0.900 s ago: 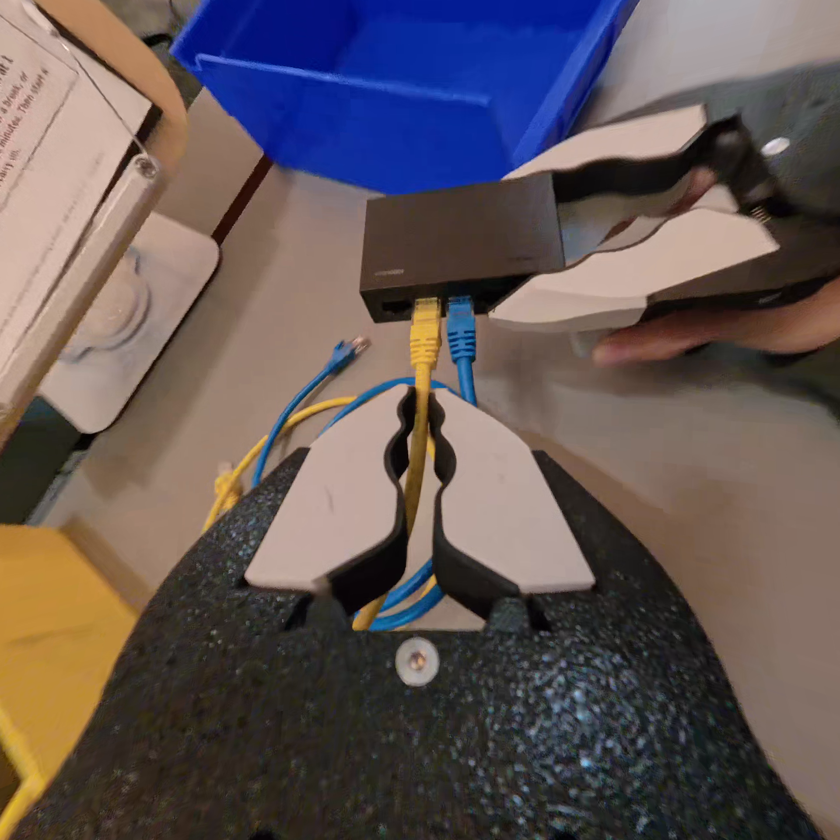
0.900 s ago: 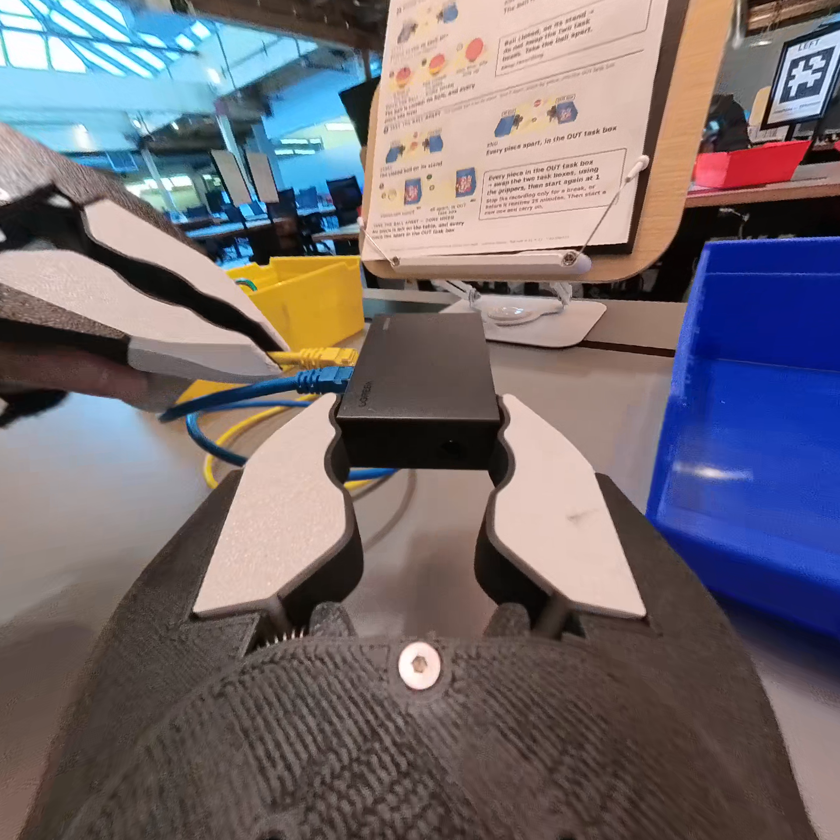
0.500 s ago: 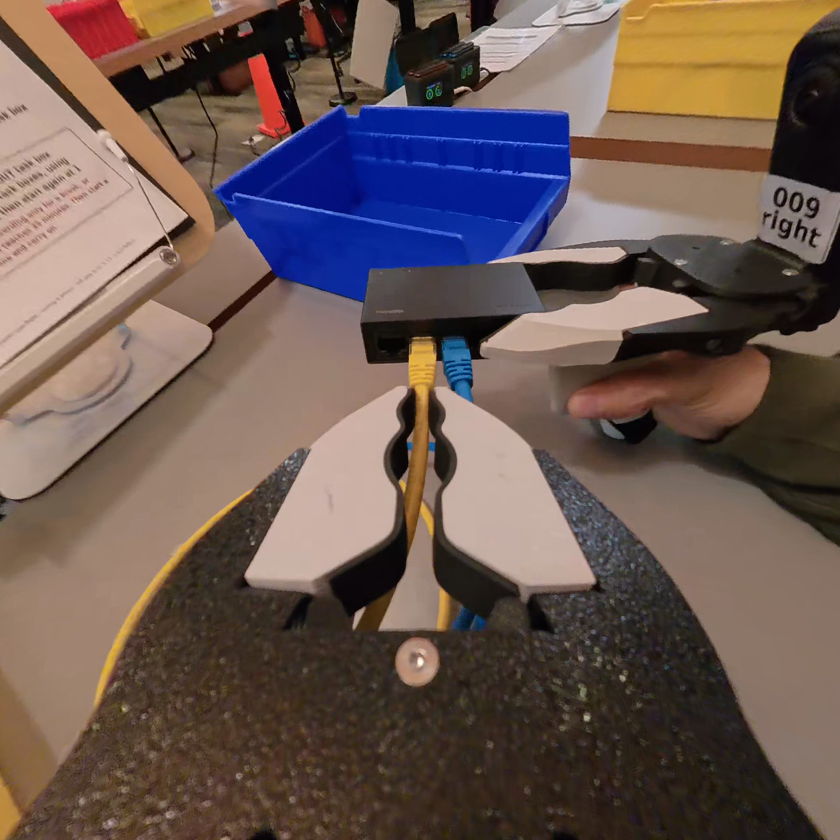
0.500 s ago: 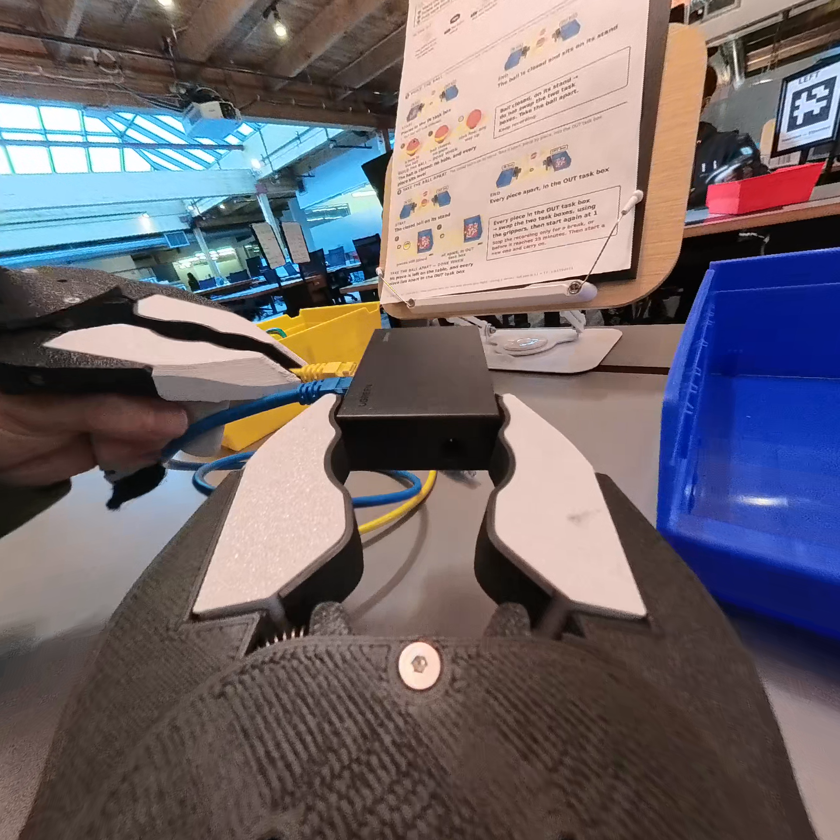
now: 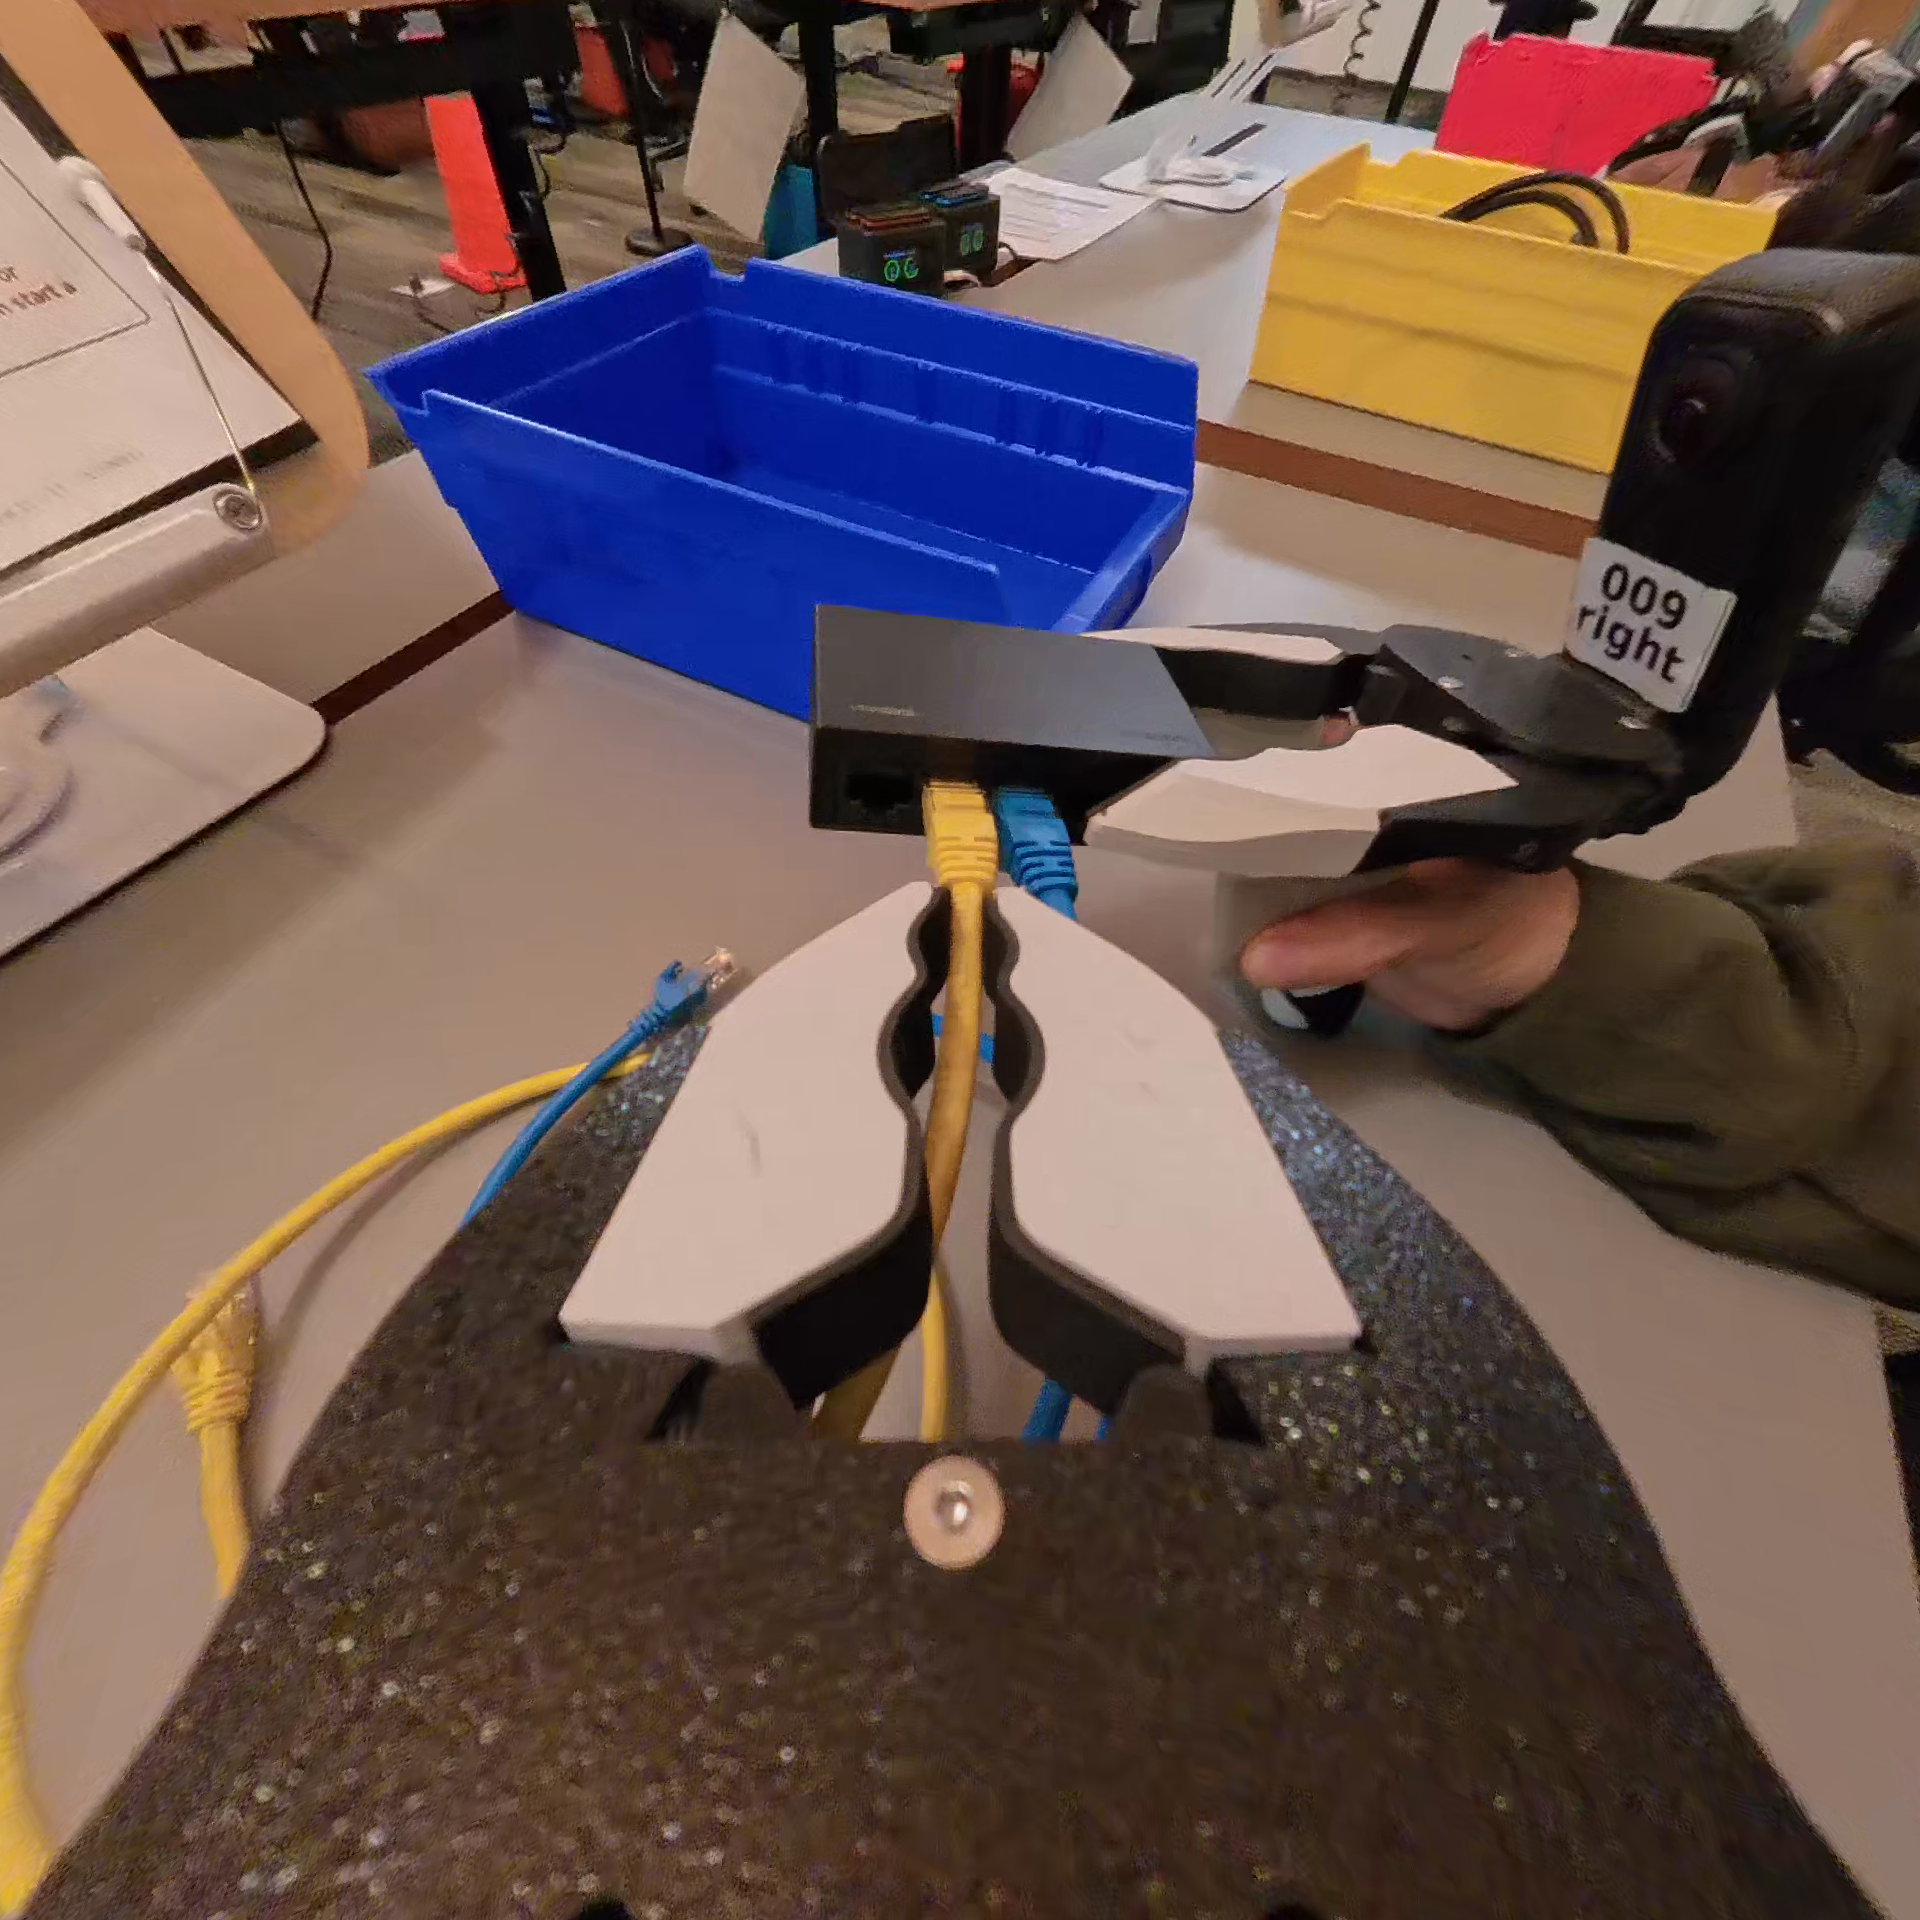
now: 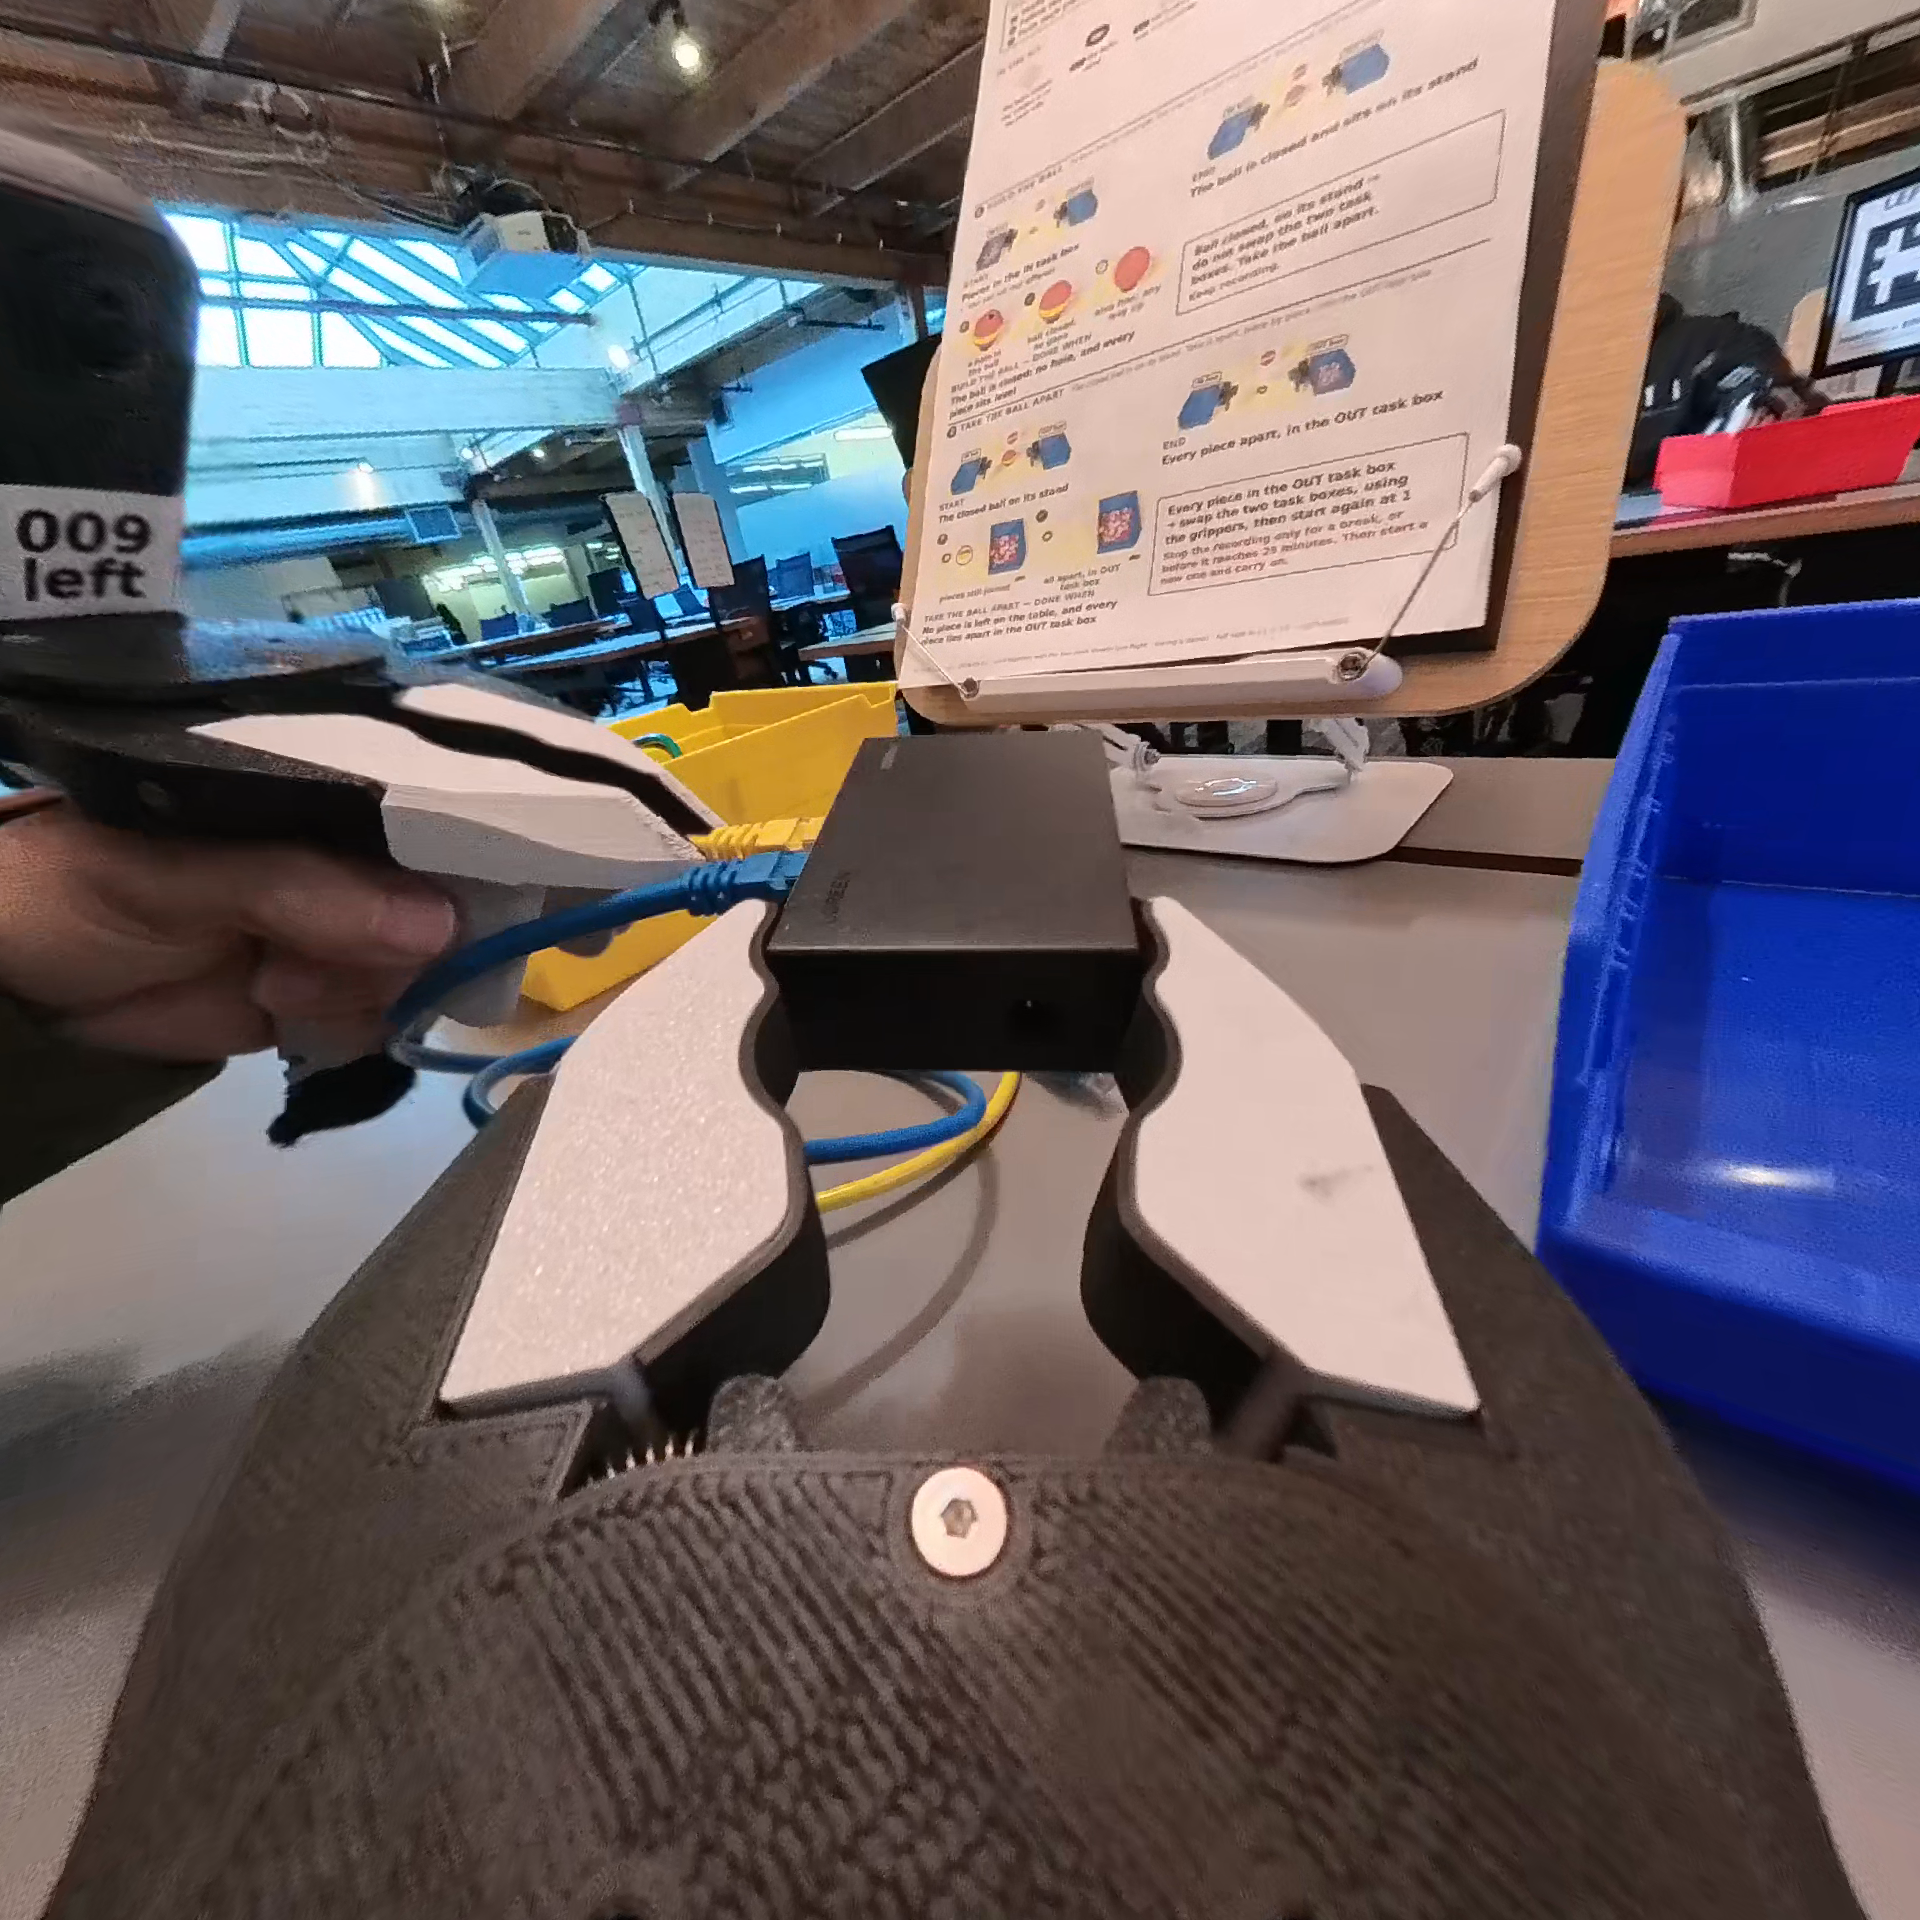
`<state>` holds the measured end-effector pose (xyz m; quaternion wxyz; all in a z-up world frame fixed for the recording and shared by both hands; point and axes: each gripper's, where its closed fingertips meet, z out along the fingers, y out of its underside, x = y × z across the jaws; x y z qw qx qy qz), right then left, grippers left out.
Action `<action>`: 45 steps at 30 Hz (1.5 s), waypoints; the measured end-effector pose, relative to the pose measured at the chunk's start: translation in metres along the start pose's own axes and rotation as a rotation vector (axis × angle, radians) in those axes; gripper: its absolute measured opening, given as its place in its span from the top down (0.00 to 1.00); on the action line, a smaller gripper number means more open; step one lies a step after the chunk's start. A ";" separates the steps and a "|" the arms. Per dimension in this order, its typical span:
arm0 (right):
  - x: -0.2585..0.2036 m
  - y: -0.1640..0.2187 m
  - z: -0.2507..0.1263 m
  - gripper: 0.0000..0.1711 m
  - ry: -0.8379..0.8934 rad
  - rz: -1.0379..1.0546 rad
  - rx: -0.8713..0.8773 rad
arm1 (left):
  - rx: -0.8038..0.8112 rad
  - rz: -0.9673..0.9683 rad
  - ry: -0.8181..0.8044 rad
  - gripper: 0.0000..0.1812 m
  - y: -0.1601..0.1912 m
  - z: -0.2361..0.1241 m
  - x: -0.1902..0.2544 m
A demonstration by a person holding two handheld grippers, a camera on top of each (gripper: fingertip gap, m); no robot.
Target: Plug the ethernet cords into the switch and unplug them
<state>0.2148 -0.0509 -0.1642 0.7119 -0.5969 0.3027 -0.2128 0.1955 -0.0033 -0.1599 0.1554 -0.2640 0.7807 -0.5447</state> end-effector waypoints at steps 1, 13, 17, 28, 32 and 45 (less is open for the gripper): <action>0.000 0.001 0.001 0.64 0.013 -0.013 -0.009 | -0.012 0.037 -0.023 0.97 0.002 0.001 -0.002; 0.017 -0.002 -0.002 0.64 0.073 0.068 0.019 | 0.034 0.134 -0.160 0.87 -0.026 -0.024 0.006; 0.023 -0.005 -0.006 0.64 0.062 0.132 0.052 | 0.123 0.051 -0.280 0.85 -0.051 -0.080 -0.032; 0.002 0.000 0.002 0.64 -0.017 0.017 0.001 | -0.168 -0.711 -0.657 0.70 0.084 -0.180 -0.249; -0.006 0.003 0.004 0.64 -0.041 -0.033 -0.020 | -0.139 -0.897 -0.559 0.73 0.099 -0.157 -0.262; 0.007 -0.008 -0.006 0.64 -0.048 0.098 0.068 | 0.013 -0.457 -0.637 0.97 0.019 -0.184 -0.234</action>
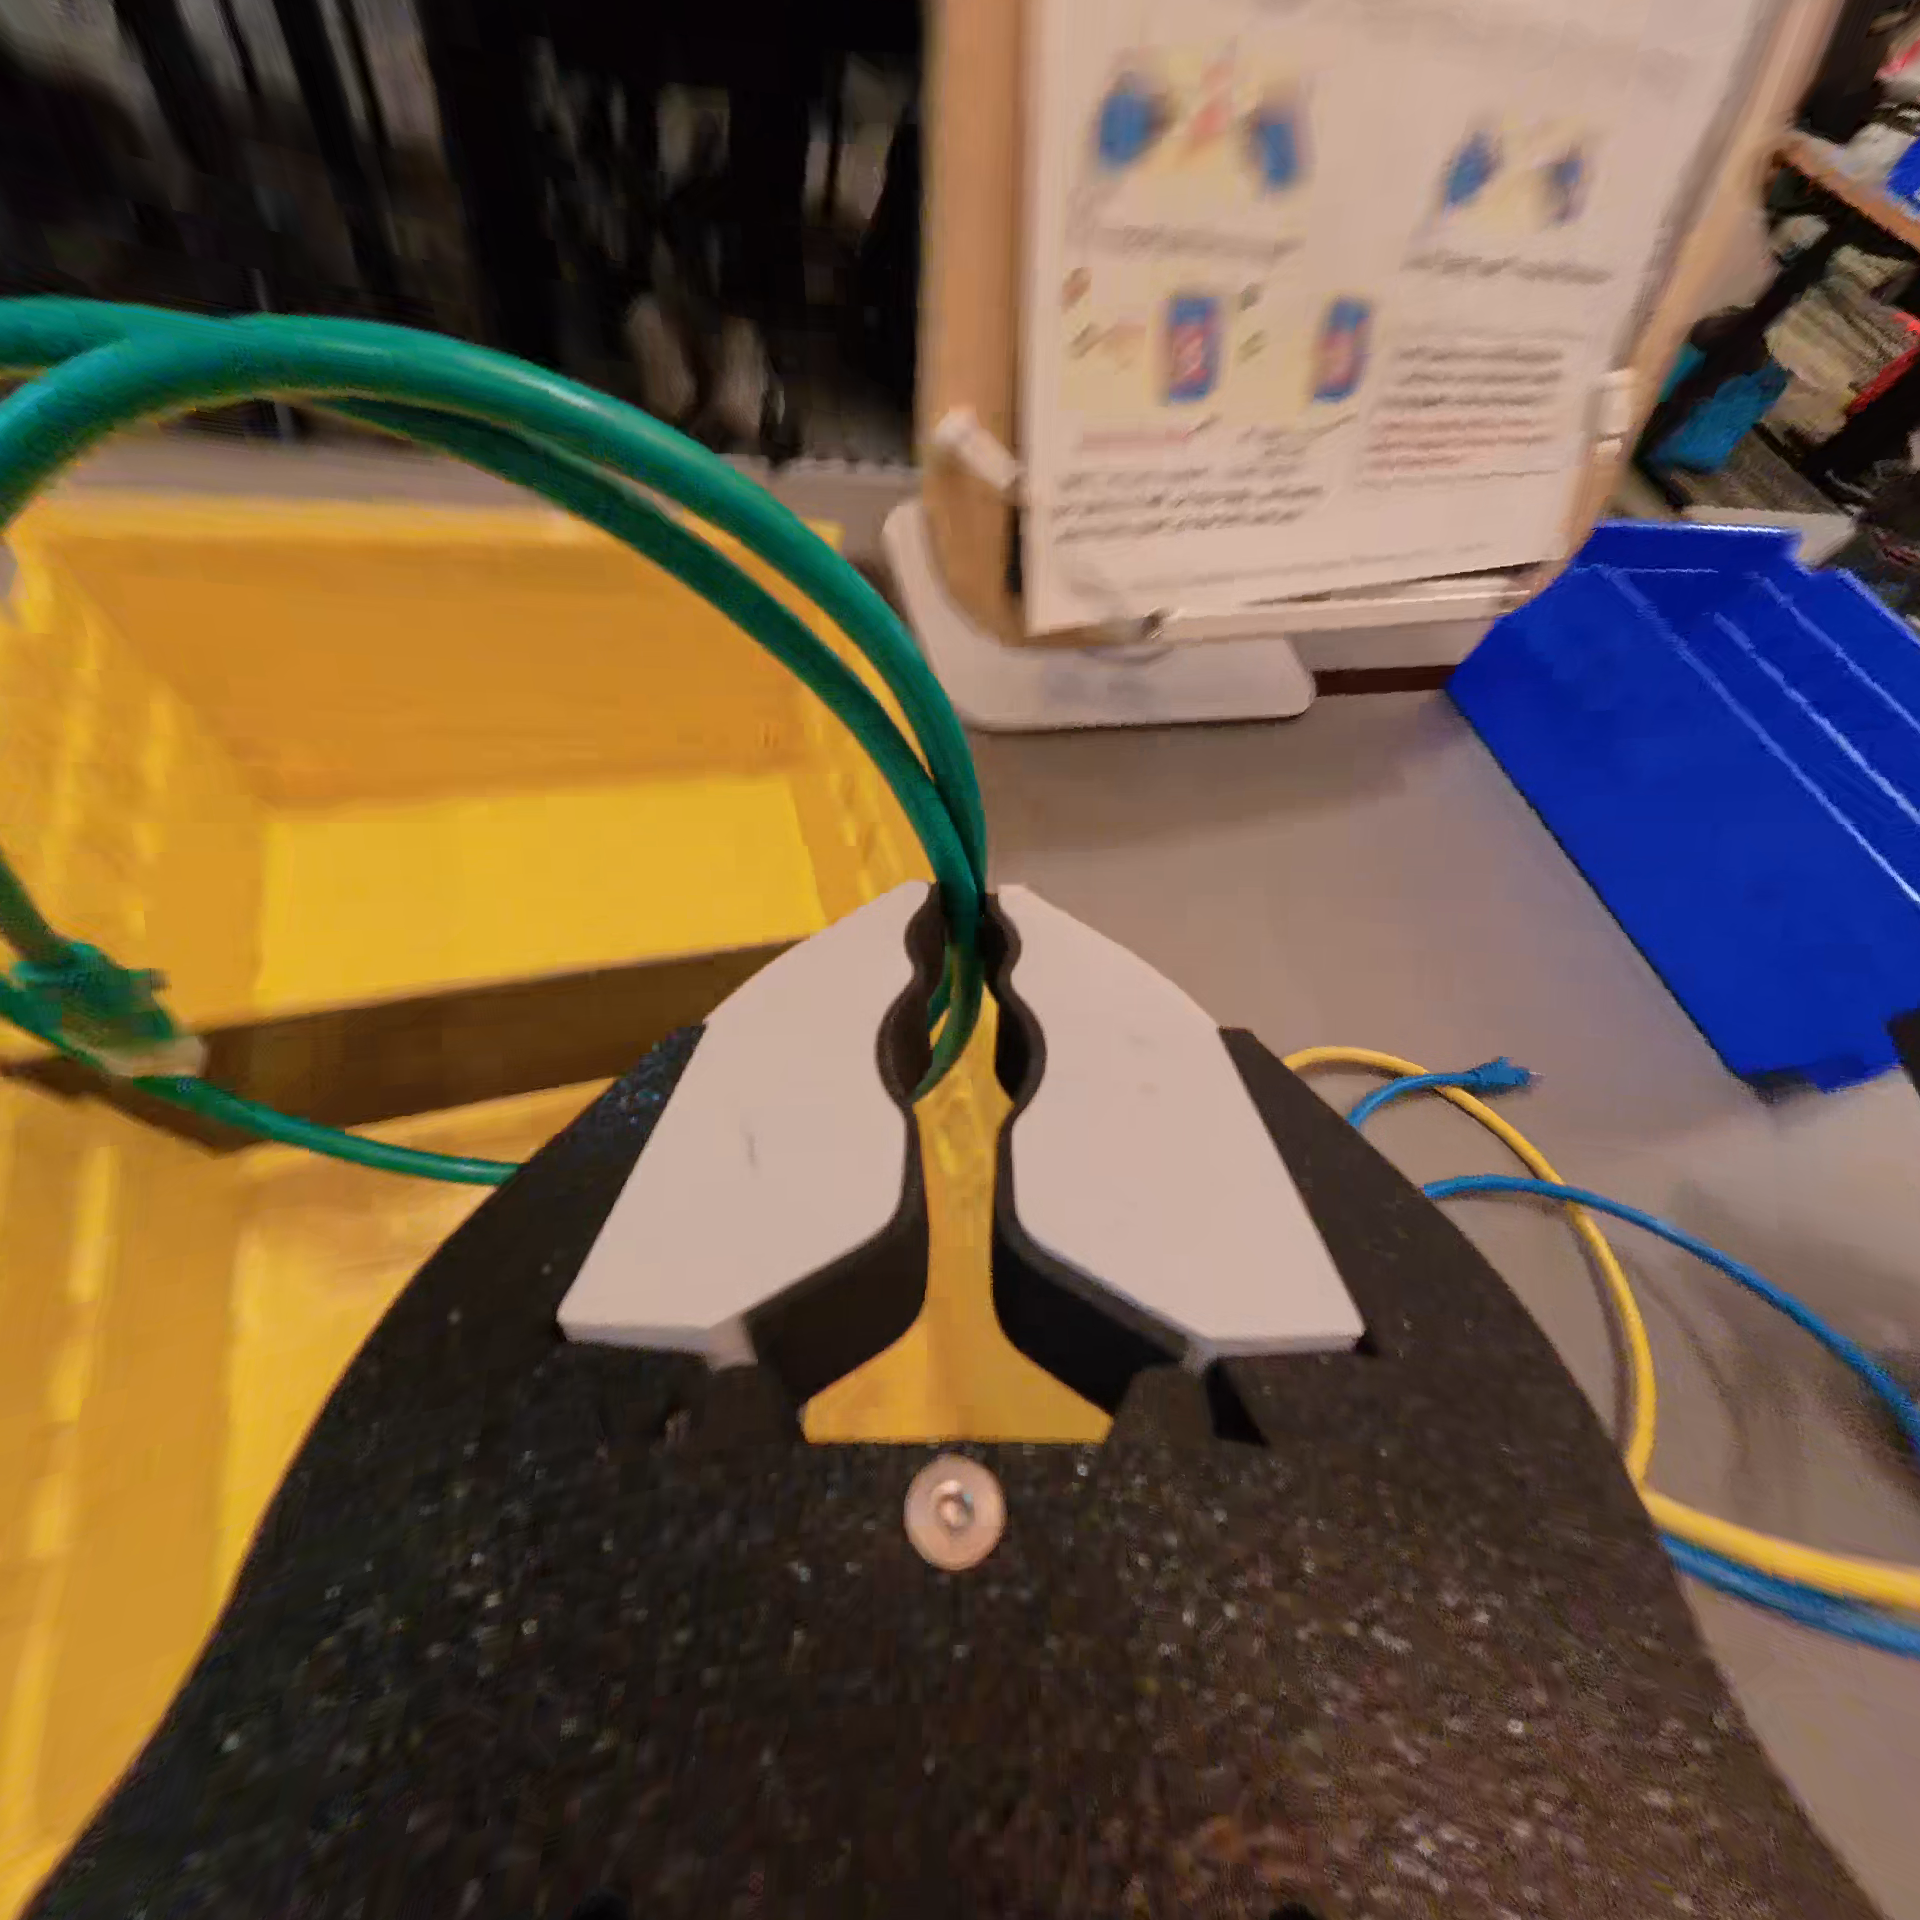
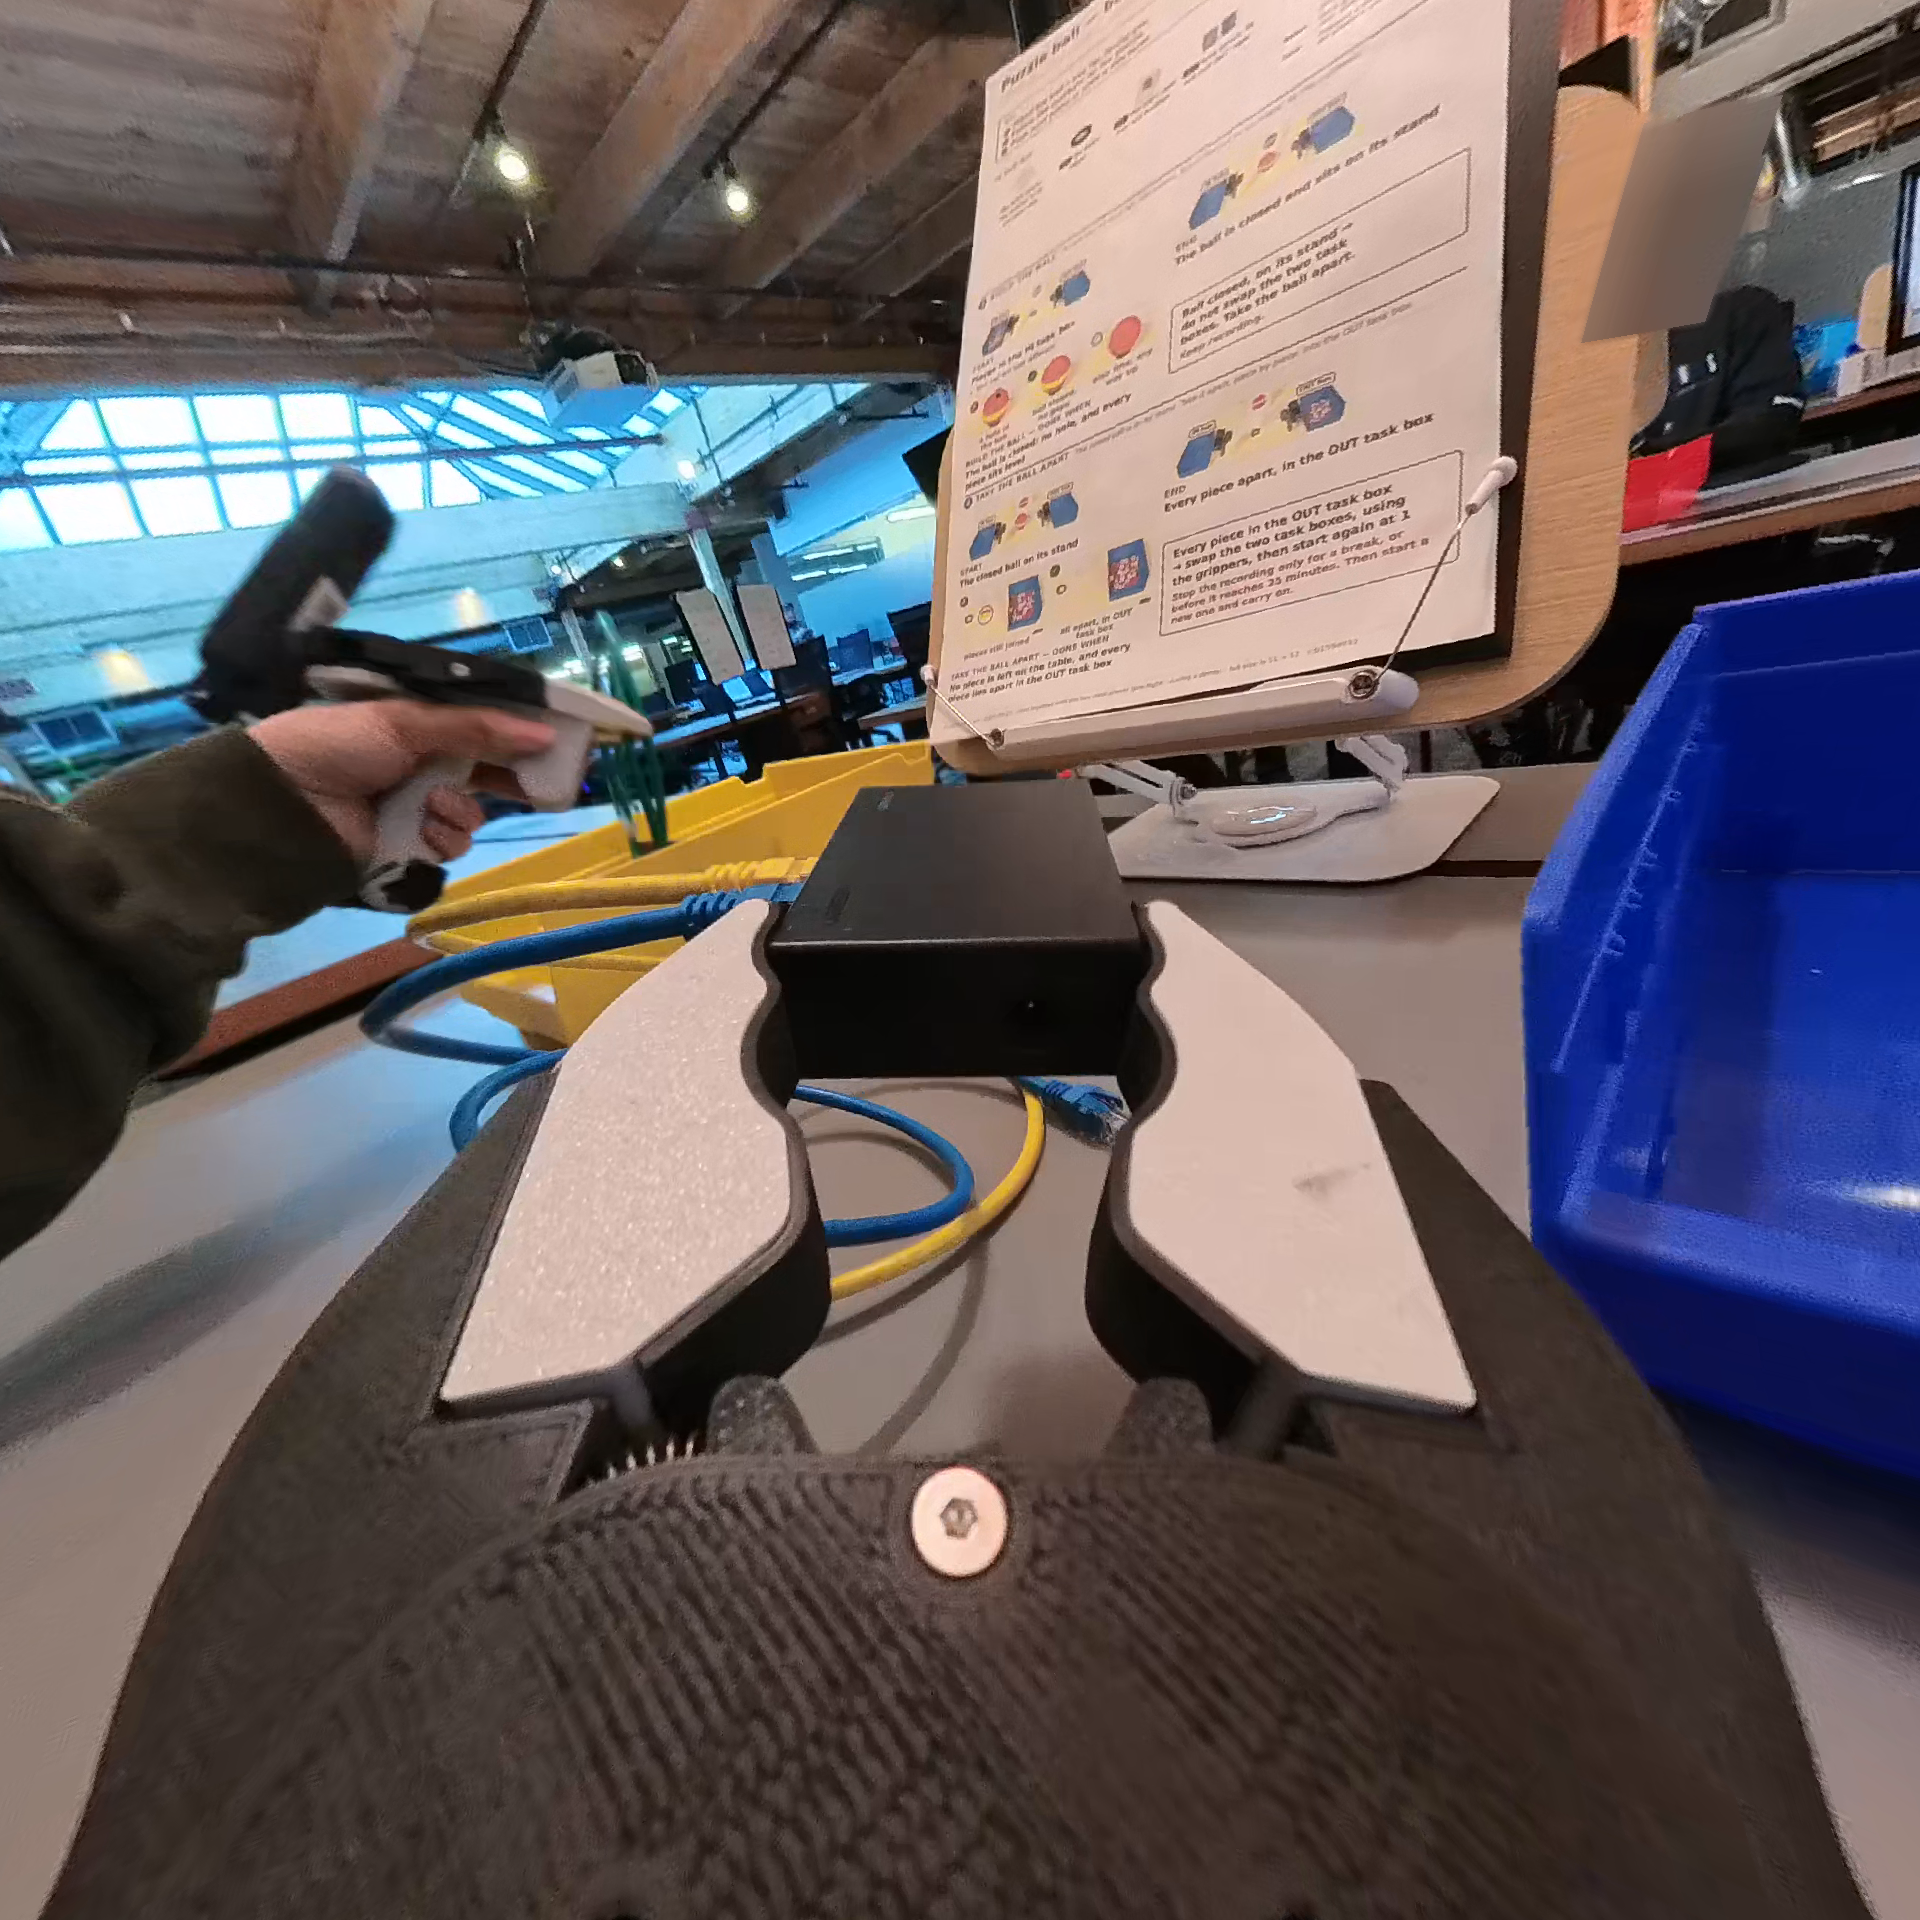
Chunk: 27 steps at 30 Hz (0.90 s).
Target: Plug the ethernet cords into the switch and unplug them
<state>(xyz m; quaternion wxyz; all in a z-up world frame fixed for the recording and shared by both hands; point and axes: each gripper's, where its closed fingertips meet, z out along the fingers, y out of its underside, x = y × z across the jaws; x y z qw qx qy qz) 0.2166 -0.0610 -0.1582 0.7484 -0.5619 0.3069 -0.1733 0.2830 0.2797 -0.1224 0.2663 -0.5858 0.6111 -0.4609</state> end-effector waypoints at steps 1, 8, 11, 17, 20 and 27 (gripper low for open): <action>0.001 -0.001 -0.001 0.64 0.000 0.010 0.009 | 0.045 0.083 0.032 0.97 -0.011 -0.013 0.015; 0.013 -0.009 -0.008 0.64 0.032 0.085 0.078 | 0.103 0.540 0.674 0.97 0.019 -0.117 0.164; 0.027 -0.016 -0.017 0.64 0.111 0.085 0.128 | 0.089 0.662 0.886 0.97 0.076 -0.149 0.182; 0.039 -0.021 -0.025 0.64 0.197 0.044 0.153 | -0.111 0.750 0.897 0.97 0.186 -0.157 0.166; 0.039 -0.021 -0.025 0.64 0.197 0.050 0.156 | -0.114 0.778 0.888 0.97 0.206 -0.165 0.169; 0.041 -0.023 -0.028 0.64 0.205 0.058 0.176 | -0.299 1.054 0.820 0.97 0.255 -0.162 0.173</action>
